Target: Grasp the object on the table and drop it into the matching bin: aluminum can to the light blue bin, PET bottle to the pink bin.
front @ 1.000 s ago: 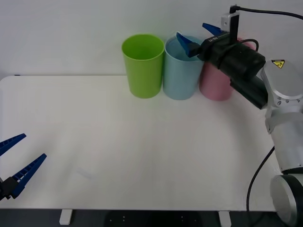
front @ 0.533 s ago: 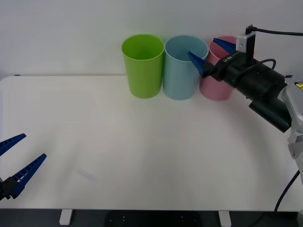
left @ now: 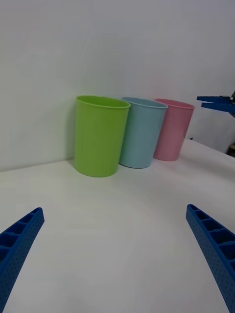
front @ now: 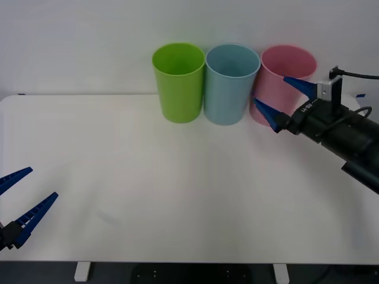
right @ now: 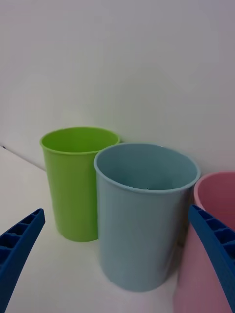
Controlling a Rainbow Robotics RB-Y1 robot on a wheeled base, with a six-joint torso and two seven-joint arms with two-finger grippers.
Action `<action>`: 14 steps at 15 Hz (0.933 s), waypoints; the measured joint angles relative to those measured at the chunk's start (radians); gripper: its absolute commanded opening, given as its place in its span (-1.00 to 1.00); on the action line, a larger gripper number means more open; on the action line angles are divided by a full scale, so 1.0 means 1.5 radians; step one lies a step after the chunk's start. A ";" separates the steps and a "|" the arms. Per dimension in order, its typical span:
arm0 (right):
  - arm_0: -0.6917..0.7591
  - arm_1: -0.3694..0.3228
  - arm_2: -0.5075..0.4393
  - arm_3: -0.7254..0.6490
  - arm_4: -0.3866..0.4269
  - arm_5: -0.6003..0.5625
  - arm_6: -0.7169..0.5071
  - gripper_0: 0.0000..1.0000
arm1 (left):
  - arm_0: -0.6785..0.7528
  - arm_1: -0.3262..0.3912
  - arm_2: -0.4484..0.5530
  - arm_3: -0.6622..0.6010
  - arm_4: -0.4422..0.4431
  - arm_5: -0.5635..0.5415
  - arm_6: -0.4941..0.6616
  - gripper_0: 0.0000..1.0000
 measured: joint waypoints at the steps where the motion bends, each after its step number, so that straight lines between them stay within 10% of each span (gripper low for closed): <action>1: 0.022 -0.001 -0.009 -0.013 0.000 -0.014 0.008 1.00 | 0.000 0.000 0.000 0.000 0.000 0.000 0.000 1.00; 14: 0.218 -0.001 -0.140 -0.077 -0.009 -0.198 0.108 1.00 | 0.000 0.000 0.000 0.000 0.000 0.000 0.000 1.00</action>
